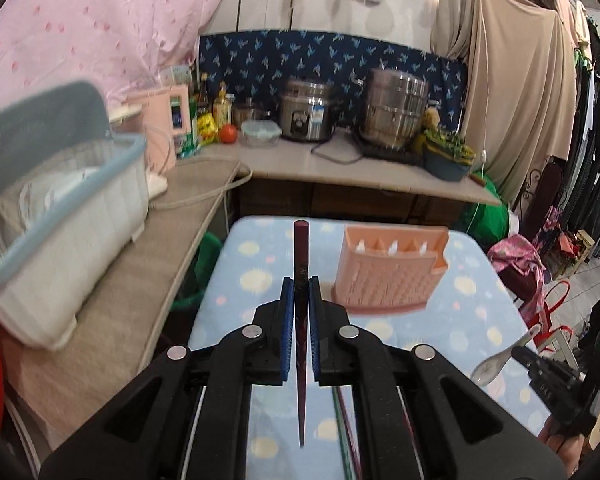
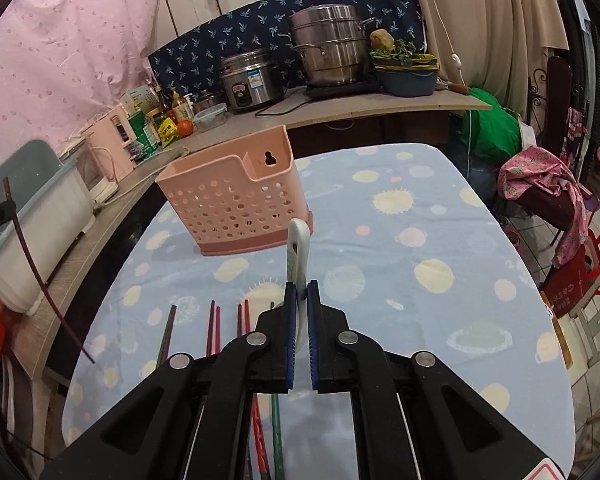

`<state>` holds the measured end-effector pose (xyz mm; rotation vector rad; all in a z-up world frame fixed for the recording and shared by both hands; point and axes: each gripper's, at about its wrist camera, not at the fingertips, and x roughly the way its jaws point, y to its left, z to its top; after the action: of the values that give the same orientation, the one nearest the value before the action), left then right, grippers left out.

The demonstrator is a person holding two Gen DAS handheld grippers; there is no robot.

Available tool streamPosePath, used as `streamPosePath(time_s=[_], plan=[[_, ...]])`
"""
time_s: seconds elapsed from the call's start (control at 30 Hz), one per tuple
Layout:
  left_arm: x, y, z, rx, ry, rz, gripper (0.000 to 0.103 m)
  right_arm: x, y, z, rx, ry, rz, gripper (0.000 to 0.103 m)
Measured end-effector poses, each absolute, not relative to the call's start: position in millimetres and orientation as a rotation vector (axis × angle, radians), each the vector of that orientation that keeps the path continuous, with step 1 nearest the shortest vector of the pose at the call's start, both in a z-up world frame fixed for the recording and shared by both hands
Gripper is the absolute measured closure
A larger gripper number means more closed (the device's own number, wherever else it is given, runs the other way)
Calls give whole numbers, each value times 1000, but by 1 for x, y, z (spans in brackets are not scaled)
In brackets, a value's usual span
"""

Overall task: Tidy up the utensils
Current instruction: 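Carry the chopstick and spoon into the pink basket and open both tools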

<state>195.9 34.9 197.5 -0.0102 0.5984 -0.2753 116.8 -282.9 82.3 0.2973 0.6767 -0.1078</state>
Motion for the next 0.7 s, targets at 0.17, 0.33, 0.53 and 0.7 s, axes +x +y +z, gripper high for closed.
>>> streamPosePath(time_s=[0.17,0.33,0.53,0.7], plan=[[222,15,244,-16,501,-287,96,157,-288,103,290,646,-87,97],[247,-4,285,-57,398,-300,96,203,-294,125,282,611,-79,97],[282,-31,302,-77,335,-317,96,257,-302,137,275,601,-89,97],[312,-54,282,-71,362,-331,96,290,-308,124,274,626,-101,97]])
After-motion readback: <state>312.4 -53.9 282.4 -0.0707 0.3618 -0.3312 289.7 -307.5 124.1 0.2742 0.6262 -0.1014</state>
